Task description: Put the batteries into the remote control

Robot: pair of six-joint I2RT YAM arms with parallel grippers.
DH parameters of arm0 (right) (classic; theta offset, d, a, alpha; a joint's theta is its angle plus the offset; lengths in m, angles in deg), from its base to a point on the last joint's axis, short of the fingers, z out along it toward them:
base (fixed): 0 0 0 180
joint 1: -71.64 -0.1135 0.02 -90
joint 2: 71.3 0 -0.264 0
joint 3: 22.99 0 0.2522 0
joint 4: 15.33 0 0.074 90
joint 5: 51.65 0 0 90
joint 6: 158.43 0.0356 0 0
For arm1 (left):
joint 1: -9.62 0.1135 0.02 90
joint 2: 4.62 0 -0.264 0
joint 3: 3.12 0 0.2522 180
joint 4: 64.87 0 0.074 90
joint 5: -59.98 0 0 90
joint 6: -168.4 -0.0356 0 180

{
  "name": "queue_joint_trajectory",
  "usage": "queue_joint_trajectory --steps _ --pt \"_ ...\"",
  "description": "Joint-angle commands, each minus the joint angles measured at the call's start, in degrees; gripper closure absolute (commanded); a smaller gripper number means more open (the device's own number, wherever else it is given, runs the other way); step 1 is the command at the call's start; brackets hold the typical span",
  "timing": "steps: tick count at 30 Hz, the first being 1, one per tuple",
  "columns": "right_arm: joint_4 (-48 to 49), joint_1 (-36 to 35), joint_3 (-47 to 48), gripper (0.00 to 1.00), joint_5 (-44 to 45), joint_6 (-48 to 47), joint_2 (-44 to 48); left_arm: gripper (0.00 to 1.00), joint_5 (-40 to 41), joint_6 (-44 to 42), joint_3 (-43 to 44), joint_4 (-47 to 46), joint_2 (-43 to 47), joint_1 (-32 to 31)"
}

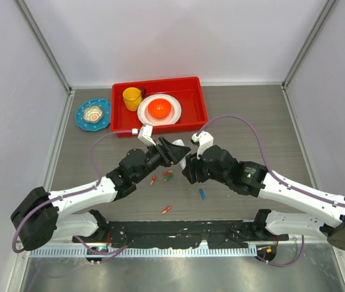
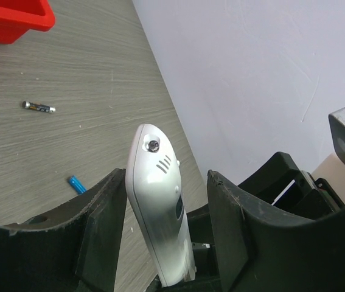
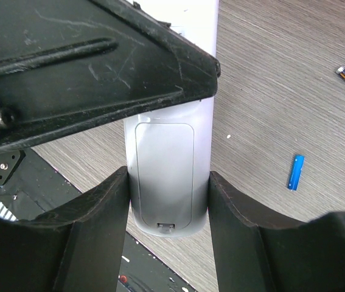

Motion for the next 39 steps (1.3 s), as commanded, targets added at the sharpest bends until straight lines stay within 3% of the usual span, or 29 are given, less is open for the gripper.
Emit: queue_joint_trajectory --steps 1,11,14,18,19,23,27,29,34,39 --pt "3.61 -0.26 0.28 0.82 0.67 0.55 0.7 0.43 0.09 0.1 -0.04 -4.08 -0.76 -0.61" --pt "3.7 -0.26 0.11 0.82 0.84 0.72 0.88 0.59 0.35 0.01 -0.65 -4.43 -1.38 -0.96" --pt "3.61 -0.26 0.02 0.82 0.67 0.72 0.88 0.7 0.52 -0.16 -0.65 -4.43 -1.38 -0.96" --pt "3.43 -0.35 -0.16 0.8 0.76 0.64 1.14 0.93 1.05 -0.34 -0.65 -4.08 -1.29 -0.96" --pt "3.26 -0.35 -0.16 0.77 0.76 0.72 1.23 0.98 1.14 -0.43 -0.57 -4.08 -1.38 -0.96" --pt "2.64 -0.26 0.02 0.39 1.11 1.6 2.11 1.0 2.1 -0.69 -0.57 -4.34 -1.03 -0.96" --pt "1.59 -0.26 2.12 0.18 -0.38 2.74 4.39 1.0 4.39 -2.01 -0.74 -4.17 0.02 -0.96" --pt "0.63 -0.26 3.18 0.13 -0.73 3.18 5.62 1.0 6.76 -2.97 -1.18 -3.99 0.9 -0.88" --pt "1.67 -0.26 2.93 0.12 0.22 7.21 10.8 1.0 9.84 -4.91 -2.5 -4.42 4.41 -0.7" --pt "12.29 -0.26 -7.96 0.13 6.55 15.65 17.48 1.0 8.7 -5.09 -7.32 -9.95 7.76 0.09"
